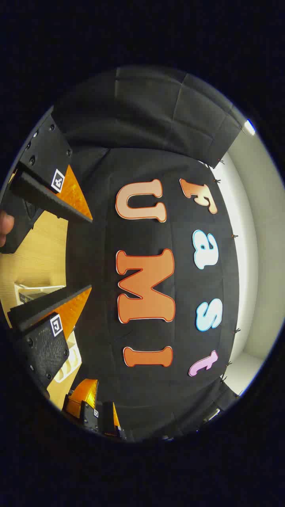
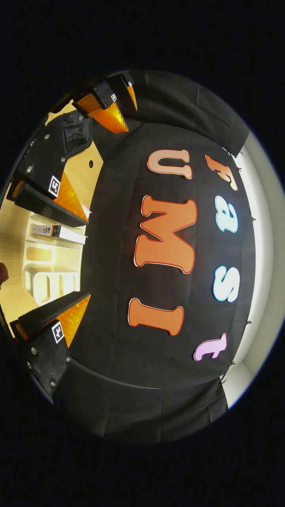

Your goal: Open the schoolbag, grab two books from the bookshelf and put them into the schoolbag.

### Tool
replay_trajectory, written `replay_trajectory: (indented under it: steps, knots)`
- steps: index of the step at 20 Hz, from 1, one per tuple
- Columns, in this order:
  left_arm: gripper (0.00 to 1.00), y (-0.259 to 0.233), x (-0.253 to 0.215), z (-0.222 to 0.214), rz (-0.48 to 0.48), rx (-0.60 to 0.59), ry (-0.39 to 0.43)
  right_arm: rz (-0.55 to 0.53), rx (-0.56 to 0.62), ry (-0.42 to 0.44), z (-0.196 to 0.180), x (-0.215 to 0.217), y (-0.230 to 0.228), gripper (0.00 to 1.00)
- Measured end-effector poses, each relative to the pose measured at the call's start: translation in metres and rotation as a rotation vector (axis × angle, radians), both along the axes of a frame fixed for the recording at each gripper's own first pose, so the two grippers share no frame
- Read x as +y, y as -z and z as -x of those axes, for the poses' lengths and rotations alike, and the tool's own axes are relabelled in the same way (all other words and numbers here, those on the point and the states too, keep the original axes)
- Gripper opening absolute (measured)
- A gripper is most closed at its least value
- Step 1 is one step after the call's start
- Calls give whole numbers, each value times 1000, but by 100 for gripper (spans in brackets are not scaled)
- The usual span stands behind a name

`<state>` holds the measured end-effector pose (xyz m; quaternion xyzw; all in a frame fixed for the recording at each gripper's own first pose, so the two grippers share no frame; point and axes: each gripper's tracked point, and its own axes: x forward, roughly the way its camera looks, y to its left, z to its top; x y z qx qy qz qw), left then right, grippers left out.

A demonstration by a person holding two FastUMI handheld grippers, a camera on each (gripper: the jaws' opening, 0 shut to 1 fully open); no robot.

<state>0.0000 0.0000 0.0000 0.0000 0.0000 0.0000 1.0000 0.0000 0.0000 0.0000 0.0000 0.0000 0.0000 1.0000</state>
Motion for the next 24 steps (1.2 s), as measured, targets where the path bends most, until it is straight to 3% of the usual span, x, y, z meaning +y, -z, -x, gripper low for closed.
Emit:
replay_trajectory:
  steps: [6, 17, 24]
  knots:
    - [96, 1, -13, 5, -40, -4, 13, 3, -8, -22, 1, 2, 0, 97]
    - [95, 5, -23, 20, -27, 10, 30, 12, -19, -27, 12, -3, -1, 97]
    - [95, 18, -34, 26, -107, 31, 26, 19, -17, -15, 22, -26, 4, 98]
